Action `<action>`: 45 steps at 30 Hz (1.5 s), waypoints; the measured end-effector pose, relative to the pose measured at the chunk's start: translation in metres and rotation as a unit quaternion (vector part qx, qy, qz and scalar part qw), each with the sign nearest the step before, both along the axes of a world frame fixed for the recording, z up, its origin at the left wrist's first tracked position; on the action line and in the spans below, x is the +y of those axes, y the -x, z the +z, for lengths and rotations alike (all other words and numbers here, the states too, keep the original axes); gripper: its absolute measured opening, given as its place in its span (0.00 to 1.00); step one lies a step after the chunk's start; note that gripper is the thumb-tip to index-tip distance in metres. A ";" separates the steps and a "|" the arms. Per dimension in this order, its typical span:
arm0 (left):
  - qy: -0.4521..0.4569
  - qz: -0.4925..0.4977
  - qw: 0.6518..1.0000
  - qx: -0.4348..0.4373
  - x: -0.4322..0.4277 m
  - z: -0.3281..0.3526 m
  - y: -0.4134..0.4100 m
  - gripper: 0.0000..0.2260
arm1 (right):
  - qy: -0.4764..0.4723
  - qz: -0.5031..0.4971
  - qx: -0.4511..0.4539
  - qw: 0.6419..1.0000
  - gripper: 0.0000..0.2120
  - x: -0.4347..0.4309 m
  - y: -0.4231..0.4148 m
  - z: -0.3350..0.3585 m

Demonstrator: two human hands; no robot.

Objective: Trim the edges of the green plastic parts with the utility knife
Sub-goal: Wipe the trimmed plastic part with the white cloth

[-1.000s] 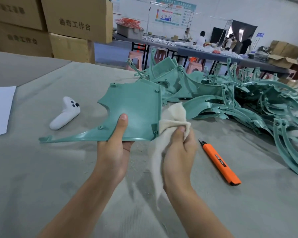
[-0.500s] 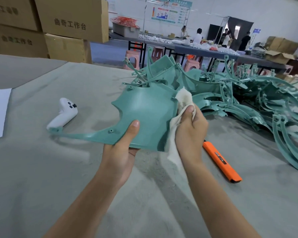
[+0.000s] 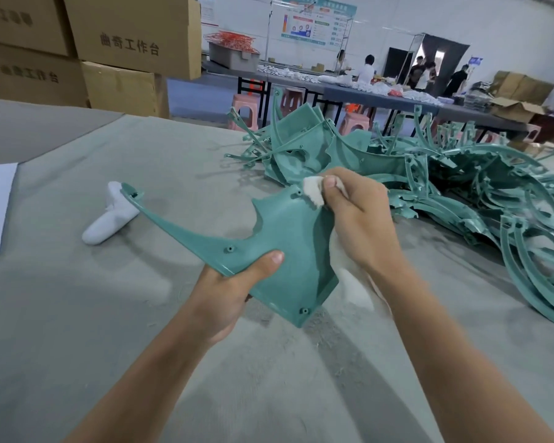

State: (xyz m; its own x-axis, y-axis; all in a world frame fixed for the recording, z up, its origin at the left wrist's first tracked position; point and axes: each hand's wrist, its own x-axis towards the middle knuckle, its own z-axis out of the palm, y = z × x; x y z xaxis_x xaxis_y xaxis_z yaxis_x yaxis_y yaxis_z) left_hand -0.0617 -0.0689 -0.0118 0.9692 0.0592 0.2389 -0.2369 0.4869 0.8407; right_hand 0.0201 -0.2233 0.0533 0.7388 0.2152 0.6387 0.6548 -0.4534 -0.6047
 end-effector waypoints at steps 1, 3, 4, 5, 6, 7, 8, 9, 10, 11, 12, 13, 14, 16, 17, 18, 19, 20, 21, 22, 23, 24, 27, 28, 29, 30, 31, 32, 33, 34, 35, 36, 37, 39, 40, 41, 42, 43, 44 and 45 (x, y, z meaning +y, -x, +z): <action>-0.006 -0.001 1.000 -0.006 0.001 -0.001 -0.001 0.12 | 0.032 0.008 -0.014 0.999 0.14 0.000 0.001 0.003; -0.024 0.003 0.999 -0.024 0.004 -0.003 -0.003 0.12 | 0.055 0.030 -0.019 0.998 0.15 -0.003 0.001 0.007; -0.037 0.002 0.999 -0.033 0.006 -0.004 -0.004 0.12 | 0.057 0.041 -0.010 0.997 0.15 -0.004 0.002 0.009; -0.052 -0.002 0.998 -0.040 0.008 -0.004 -0.004 0.12 | 0.045 0.056 0.011 0.997 0.15 -0.006 0.003 0.009; -0.066 -0.005 0.997 -0.048 0.009 -0.003 -0.003 0.12 | 0.006 0.075 0.042 0.996 0.15 -0.008 0.005 0.009; -0.076 -0.006 0.996 -0.052 0.011 -0.003 -0.003 0.11 | -0.067 0.095 0.080 0.990 0.16 -0.012 0.007 0.010; -0.094 0.005 0.994 -0.055 0.012 -0.003 -0.003 0.10 | -0.165 0.106 0.119 0.973 0.17 -0.016 0.010 0.012; -0.131 0.036 0.989 -0.055 0.013 -0.004 -0.002 0.08 | -0.275 0.095 0.147 0.945 0.17 -0.024 0.011 0.018; -0.184 0.075 0.979 -0.054 0.011 -0.005 0.001 0.06 | -0.370 0.062 0.158 0.914 0.16 -0.035 0.009 0.024; -0.238 0.116 0.963 -0.056 0.008 -0.007 0.002 0.06 | -0.437 0.027 0.163 0.884 0.14 -0.045 0.006 0.029; -0.286 0.154 0.944 -0.063 0.004 -0.009 0.002 0.07 | -0.471 -0.005 0.172 0.865 0.14 -0.055 0.003 0.032; -0.321 0.184 0.926 -0.077 0.000 -0.007 0.004 0.06 | -0.471 -0.040 0.187 0.861 0.14 -0.064 0.001 0.033; -0.347 0.214 0.907 -0.108 -0.002 -0.001 -0.002 0.05 | -0.448 -0.064 0.211 0.866 0.15 -0.067 0.003 0.033; -0.470 0.235 0.830 -0.186 -0.001 0.008 -0.010 0.08 | -0.304 -0.064 0.276 0.909 0.13 -0.067 0.017 0.026; -0.567 0.205 0.768 -0.217 0.002 0.010 -0.014 0.18 | -0.189 -0.049 0.318 0.928 0.13 -0.062 0.027 0.023; -0.634 0.183 0.718 -0.223 0.007 0.009 -0.015 0.26 | -0.098 -0.016 0.361 0.927 0.19 -0.057 0.036 0.016; -0.653 0.192 0.695 -0.233 0.012 0.006 -0.012 0.27 | -0.067 0.028 0.397 0.915 0.24 -0.050 0.046 0.013; -0.642 0.218 0.684 -0.268 0.014 0.001 -0.006 0.26 | -0.067 0.075 0.421 0.902 0.23 -0.045 0.050 0.004; -0.629 0.249 0.671 -0.303 0.014 -0.004 0.000 0.24 | -0.075 0.108 0.430 0.893 0.20 -0.039 0.055 -0.002; -0.619 0.263 0.659 -0.335 0.014 -0.011 0.004 0.22 | -0.098 0.131 0.438 0.884 0.18 -0.036 0.056 -0.007; -0.613 0.275 0.644 -0.366 0.013 -0.016 0.006 0.21 | -0.146 0.147 0.447 0.870 0.17 -0.031 0.058 -0.009; -0.604 0.291 0.629 -0.394 0.011 -0.018 0.002 0.18 | -0.201 0.172 0.450 0.853 0.16 -0.029 0.058 -0.012; -0.558 0.407 0.612 -0.385 0.007 -0.019 -0.007 0.19 | -0.237 0.157 0.405 0.869 0.11 -0.035 0.053 -0.022; -0.529 0.445 0.635 -0.346 0.005 -0.021 -0.010 0.25 | -0.222 0.130 0.379 0.889 0.10 -0.039 0.048 -0.026; -0.491 0.473 0.670 -0.294 0.001 -0.022 -0.011 0.25 | -0.219 0.106 0.359 0.901 0.11 -0.042 0.046 -0.028; -0.436 0.475 0.731 -0.223 -0.002 -0.023 -0.011 0.22 | -0.227 0.083 0.338 0.910 0.12 -0.044 0.042 -0.031; -0.364 0.435 0.811 -0.143 -0.004 -0.021 -0.011 0.18 | -0.239 0.060 0.320 0.915 0.13 -0.044 0.039 -0.032; -0.274 0.337 0.899 -0.054 -0.005 -0.017 -0.010 0.16 | -0.251 0.040 0.304 0.918 0.14 -0.045 0.037 -0.033; -0.178 0.194 0.964 0.028 -0.004 -0.014 -0.011 0.19 | -0.262 0.027 0.289 0.920 0.15 -0.045 0.035 -0.035; -0.110 0.046 0.989 0.090 -0.002 -0.013 -0.011 0.26 | -0.268 0.019 0.274 0.923 0.15 -0.046 0.031 -0.037; -0.077 -0.076 0.987 0.118 -0.001 -0.012 -0.009 0.29 | -0.266 0.012 0.257 0.929 0.16 -0.045 0.029 -0.038; -0.062 -0.156 0.979 0.118 -0.001 -0.011 -0.007 0.27 | -0.260 0.001 0.240 0.935 0.18 -0.044 0.027 -0.039; -0.055 -0.197 0.974 0.101 -0.003 -0.010 -0.004 0.22 | -0.250 -0.022 0.223 0.942 0.19 -0.043 0.025 -0.040; -0.033 -0.172 0.981 0.077 -0.008 -0.010 -0.002 0.15 | -0.218 -0.096 0.171 0.956 0.15 -0.044 0.020 -0.037; -0.016 -0.140 0.987 0.073 -0.009 -0.010 -0.002 0.12 | -0.217 -0.144 0.126 0.957 0.09 -0.045 0.018 -0.032; 0.000 -0.111 0.991 0.070 -0.010 -0.010 -0.003 0.09 | -0.242 -0.175 0.091 0.950 0.02 -0.047 0.016 -0.024; 0.010 -0.089 0.994 0.067 -0.009 -0.010 -0.005 0.07 | -0.287 -0.189 0.061 0.937 0.07 -0.048 0.014 -0.014; 0.007 -0.072 0.995 0.068 -0.009 -0.009 -0.006 0.06 | -0.326 -0.182 0.029 0.927 0.17 -0.051 0.011 -0.003; -0.004 -0.057 0.996 0.072 -0.009 -0.009 -0.006 0.06 | -0.335 -0.177 -0.010 0.926 0.25 -0.052 0.007 0.006; -0.016 -0.046 0.996 0.077 -0.010 -0.010 -0.006 0.08 | -0.308 -0.175 -0.041 0.934 0.32 -0.051 0.002 0.014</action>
State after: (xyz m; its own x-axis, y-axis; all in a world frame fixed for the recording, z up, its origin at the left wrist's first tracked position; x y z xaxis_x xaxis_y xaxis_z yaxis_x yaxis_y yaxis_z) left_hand -0.0552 -0.0786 -0.0218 0.9955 -0.0367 0.0875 -0.0599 0.4723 0.8794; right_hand 0.0180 -0.2740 0.0671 0.6373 -0.4582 0.6196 0.5876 -0.2313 -0.7754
